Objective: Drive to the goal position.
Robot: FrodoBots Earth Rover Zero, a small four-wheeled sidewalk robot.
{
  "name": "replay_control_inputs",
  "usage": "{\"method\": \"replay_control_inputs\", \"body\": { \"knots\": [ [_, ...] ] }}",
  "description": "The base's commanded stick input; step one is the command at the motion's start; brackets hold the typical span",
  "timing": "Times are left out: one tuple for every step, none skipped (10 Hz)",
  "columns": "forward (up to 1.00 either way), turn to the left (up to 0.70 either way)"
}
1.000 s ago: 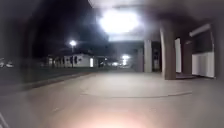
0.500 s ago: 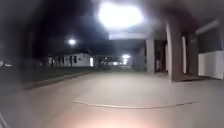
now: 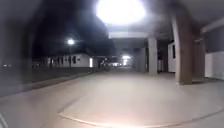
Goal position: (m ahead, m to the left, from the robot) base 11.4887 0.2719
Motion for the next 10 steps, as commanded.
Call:
{"method": "replay_control_inputs", "body": {
  "knots": [
    [1.00,-0.23],
    [1.00,-0.23],
    [1.00,-0.19],
    [1.00,-0.08],
    [1.00,-0.05],
    [1.00,-0.04],
    [1.00,-0.04],
    [1.00,-0.04],
    [1.00,-0.04],
    [1.00,-0.04]
  ]
}}
